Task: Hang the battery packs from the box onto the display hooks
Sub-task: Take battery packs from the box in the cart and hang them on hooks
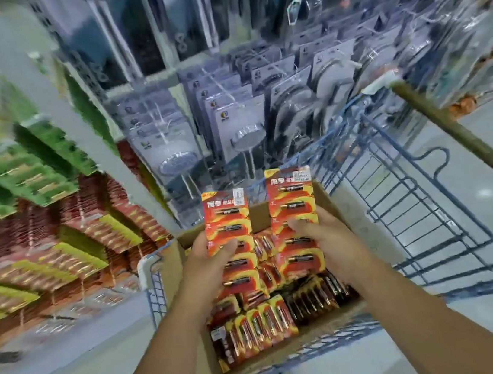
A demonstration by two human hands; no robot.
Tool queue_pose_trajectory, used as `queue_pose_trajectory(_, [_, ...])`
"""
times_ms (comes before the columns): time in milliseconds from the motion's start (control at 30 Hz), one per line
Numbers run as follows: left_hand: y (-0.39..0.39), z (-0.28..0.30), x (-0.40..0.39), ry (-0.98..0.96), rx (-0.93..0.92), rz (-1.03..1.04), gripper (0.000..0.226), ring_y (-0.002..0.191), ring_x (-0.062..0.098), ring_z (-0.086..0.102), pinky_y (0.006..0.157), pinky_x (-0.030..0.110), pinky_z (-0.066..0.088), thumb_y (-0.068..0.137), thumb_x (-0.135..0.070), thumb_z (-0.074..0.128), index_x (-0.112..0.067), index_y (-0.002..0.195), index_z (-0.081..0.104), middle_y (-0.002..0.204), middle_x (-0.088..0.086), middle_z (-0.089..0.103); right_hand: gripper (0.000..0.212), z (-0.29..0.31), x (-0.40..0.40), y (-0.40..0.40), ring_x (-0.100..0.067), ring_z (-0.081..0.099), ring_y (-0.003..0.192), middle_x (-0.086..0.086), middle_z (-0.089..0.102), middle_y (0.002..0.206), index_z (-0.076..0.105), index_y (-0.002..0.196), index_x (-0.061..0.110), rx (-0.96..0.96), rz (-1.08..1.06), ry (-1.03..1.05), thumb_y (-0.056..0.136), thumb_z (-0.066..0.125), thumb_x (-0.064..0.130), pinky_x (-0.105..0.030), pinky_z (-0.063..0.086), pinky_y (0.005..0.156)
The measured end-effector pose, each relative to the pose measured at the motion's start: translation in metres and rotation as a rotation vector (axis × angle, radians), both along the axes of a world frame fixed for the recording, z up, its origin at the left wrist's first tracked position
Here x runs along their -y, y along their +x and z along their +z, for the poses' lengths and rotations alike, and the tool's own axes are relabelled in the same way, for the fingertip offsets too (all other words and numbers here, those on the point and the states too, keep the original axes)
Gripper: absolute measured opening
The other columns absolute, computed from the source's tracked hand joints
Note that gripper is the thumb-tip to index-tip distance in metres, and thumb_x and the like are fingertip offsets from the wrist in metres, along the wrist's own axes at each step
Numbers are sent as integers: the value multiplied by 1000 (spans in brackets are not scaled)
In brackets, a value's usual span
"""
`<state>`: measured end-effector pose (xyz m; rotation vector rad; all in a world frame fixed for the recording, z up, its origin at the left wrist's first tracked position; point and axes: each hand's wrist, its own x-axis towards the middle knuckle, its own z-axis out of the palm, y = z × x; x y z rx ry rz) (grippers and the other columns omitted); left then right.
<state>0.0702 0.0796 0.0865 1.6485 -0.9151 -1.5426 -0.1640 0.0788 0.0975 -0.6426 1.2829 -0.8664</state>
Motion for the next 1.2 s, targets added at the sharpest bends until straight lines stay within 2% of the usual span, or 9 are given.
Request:
queue_pose_trajectory(100, [24,53,-30,-95,-20,79,23,88,17,79,67,34,63,97,-29,73,-36,118,66,105,-6,81,33,43,-10,29,-28,76,106,-5,79,115,66,130,24,1,86,-84,98,72,27,-55,59,95])
queue_pose_trajectory(233, [72,120,-67,-207,-12,144,36,96,23,79,78,46,64,97,-28,73,-33,131,64,110,-3,80,27,101,-23,77,-27,76,106,-4,79,115,69,124,29,22,206,-178,97,74,27,-58,58,96])
queue_pose_trajectory(333, [113,163,-89,-296,13,235,32,95,26,78,81,47,63,97,-22,72,-27,128,65,108,2,80,29,143,-27,116,-26,77,104,-2,79,114,70,123,29,-8,265,-260,94,77,29,-56,59,95])
queue_pose_trajectory(467, [166,208,-104,-371,25,318,55,104,29,76,89,57,61,84,-43,84,-31,133,62,118,3,78,26,192,-25,173,-25,78,98,-5,80,110,69,121,23,10,305,-355,96,74,24,-43,62,78])
queue_pose_trajectory(533, [194,227,-104,-421,13,344,46,99,29,78,84,56,63,87,-38,80,-32,130,64,113,2,79,25,215,-20,205,-27,78,97,-6,81,108,69,121,21,24,319,-394,96,73,22,-43,62,77])
queue_pose_trajectory(700, [271,264,-84,-516,-7,363,40,94,31,78,82,52,63,92,-35,77,-30,130,63,110,4,80,21,259,1,282,-32,78,99,-9,80,108,69,119,22,48,322,-486,98,71,19,-53,60,90])
queue_pose_trajectory(933, [336,295,-32,-570,22,291,30,96,25,78,86,54,63,97,-35,73,-35,125,66,108,-4,80,26,282,38,347,-31,78,99,-9,80,111,68,122,20,26,246,-548,97,72,25,-53,60,91])
queue_pose_trajectory(1067, [335,300,-1,-584,9,272,18,87,18,79,63,39,65,99,-30,70,-36,116,67,102,-7,80,25,286,65,355,-31,78,99,-7,80,110,68,122,23,-20,239,-569,98,72,28,-59,58,95])
queue_pose_trajectory(1200, [328,297,29,-575,30,285,21,92,17,79,78,48,65,98,-35,71,-41,118,66,107,-10,79,25,285,96,352,-32,78,100,-8,79,110,66,123,21,-7,231,-572,99,71,27,-61,58,96])
